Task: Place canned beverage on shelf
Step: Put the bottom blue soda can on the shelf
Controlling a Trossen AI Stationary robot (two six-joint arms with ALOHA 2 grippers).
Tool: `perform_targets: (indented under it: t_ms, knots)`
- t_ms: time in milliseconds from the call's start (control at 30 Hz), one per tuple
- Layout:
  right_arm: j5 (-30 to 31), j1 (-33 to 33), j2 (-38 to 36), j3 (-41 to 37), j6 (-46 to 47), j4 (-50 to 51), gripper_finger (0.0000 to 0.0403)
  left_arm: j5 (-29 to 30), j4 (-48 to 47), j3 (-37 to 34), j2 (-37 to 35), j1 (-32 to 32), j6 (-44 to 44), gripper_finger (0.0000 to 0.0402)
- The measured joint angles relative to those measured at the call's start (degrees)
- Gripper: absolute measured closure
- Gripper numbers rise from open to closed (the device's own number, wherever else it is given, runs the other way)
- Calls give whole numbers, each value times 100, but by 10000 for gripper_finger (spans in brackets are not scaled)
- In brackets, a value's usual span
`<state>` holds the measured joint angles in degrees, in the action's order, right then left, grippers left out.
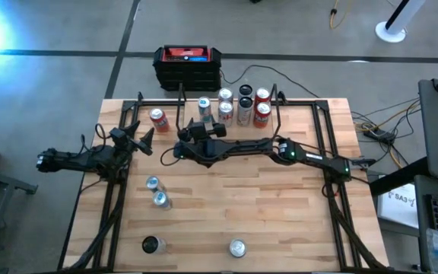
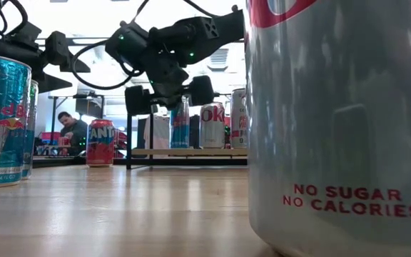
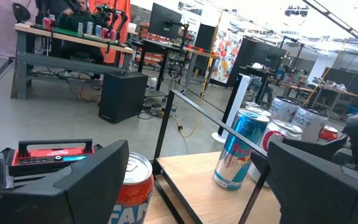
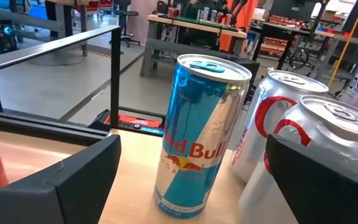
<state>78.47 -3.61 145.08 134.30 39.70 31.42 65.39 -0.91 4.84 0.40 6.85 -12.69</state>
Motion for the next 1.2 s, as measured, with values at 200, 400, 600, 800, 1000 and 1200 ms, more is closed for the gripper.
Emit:
perform_targets:
  t_ms: [200,400,600,800,1000,1200]
  knots:
    - [-41,-12,-2,0,13,7,19,0,0,0,-1,0,0,33]
    - [-93,-16,0,-33,15,15,21,0,0,0,0,2,0,33]
    - [-95,-16,0,-44,31,117,67,0,0,0,-1,2,0,33]
    - [-93,-16,0,-44,31,323,122,0,0,0,-1,2,0,33]
    - [-110,-14,2,-46,471,706,135,0,0,0,0,2,0,33]
    - [-259,-81,2,-46,1049,1017,136,0,0,0,0,2,0,33]
